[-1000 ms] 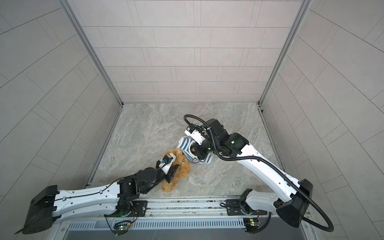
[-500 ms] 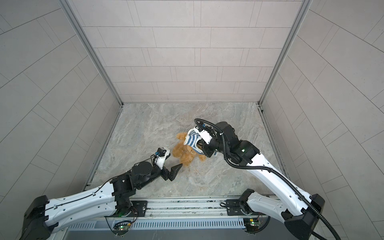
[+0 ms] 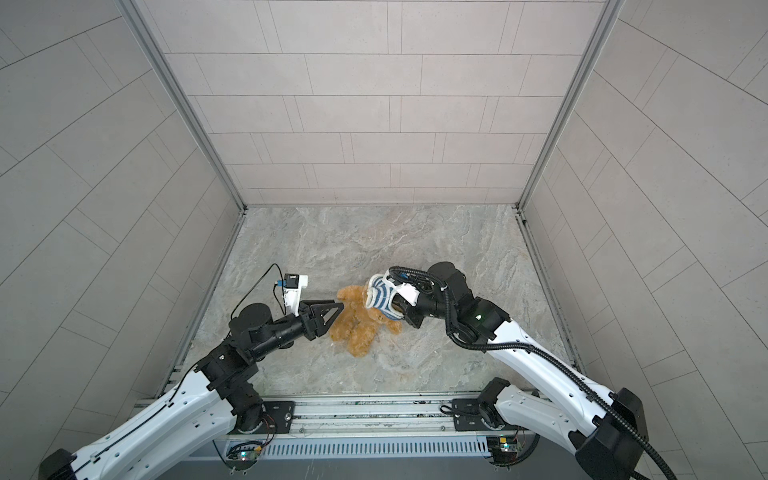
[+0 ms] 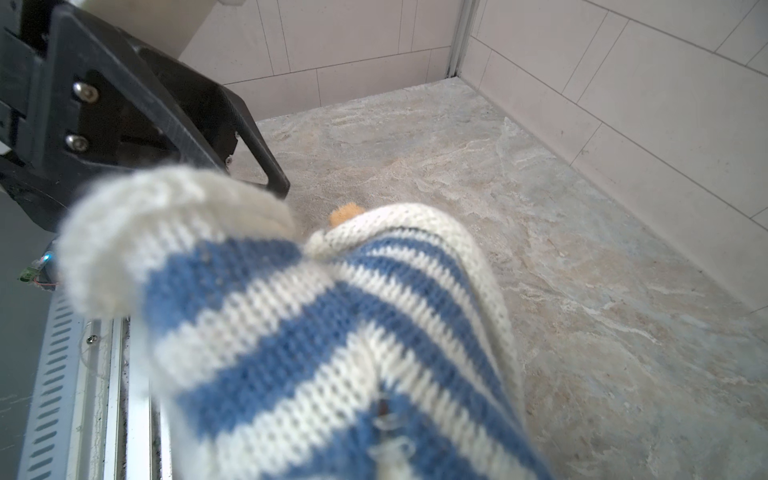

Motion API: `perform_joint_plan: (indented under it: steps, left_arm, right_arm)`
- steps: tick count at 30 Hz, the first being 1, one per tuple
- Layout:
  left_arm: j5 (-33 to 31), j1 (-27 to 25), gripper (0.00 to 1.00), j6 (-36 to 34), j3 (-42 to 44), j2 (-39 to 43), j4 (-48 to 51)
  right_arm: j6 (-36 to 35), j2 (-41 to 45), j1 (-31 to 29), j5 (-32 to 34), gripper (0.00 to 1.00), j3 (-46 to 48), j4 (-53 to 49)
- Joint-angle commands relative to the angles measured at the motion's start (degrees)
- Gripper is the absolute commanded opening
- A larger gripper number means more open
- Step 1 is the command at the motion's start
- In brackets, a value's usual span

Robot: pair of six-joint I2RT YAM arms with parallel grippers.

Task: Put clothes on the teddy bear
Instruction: 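Lay the bear on its side with the left gripper while the right holds the sweater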

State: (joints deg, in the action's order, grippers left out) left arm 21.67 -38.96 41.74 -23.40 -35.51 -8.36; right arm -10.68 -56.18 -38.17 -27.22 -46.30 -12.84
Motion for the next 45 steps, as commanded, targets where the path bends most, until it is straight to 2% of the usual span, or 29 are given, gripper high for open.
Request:
perform_joint_plan:
  steps: [1, 3, 6, 10, 15, 19, 22, 30, 38, 45]
  left_arm:
    - [5.31, 0.29, 0.49, 5.93, -3.61, -2.25, -4.05]
    - [5.4, 0.3, 0.43, 7.13, -4.05, -4.15, -5.23]
    - [6.92, 0.29, 0.4, 9.46, -3.59, -5.64, -9.57]
    - [8.86, 0.07, 0.4, 11.35, -3.42, -6.17, -12.1]
    - [6.89, -3.82, 0.4, 6.63, -6.92, -6.03, -4.54]
    - [5.41, -6.63, 0.37, 5.2, -8.08, -7.85, -3.89]
    - [6.09, -6.82, 0.34, 6.05, -7.66, -8.59, -6.08]
    - [5.05, -7.16, 0.32, 4.95, -8.64, -8.83, -3.93]
    - [3.67, -9.44, 0.23, 4.45, -9.19, -9.92, -2.73]
    - [2.4, -9.59, 0.11, 3.84, -9.1, -7.8, 0.19]
  right_arm:
    - [-4.15, 1.79, -2.33, -2.8, 0.0, 1.06, 7.93]
    - [-5.65, 3.77, -3.88, -2.42, 0.0, 4.22, 12.13]
    - [-6.66, 6.38, -5.04, -1.3, 0.0, 7.9, 16.95]
    - [-6.8, 6.86, -5.07, -0.91, 0.0, 8.25, 16.02]
    - [-6.7, 7.05, -5.33, -1.34, 0.0, 8.43, 15.77]
    - [-6.68, 6.55, -6.02, -0.82, 0.0, 8.07, 15.19]
    - [-7.37, 6.67, -6.94, -0.08, 0.0, 7.91, 14.41]
    - [-9.05, 7.51, -8.26, 1.28, 0.0, 7.72, 12.36]
    - [-10.02, 7.29, -9.43, 4.24, 0.0, 7.28, 12.11]
    - [-11.76, 7.38, -10.66, 6.18, 0.0, 7.04, 10.68]
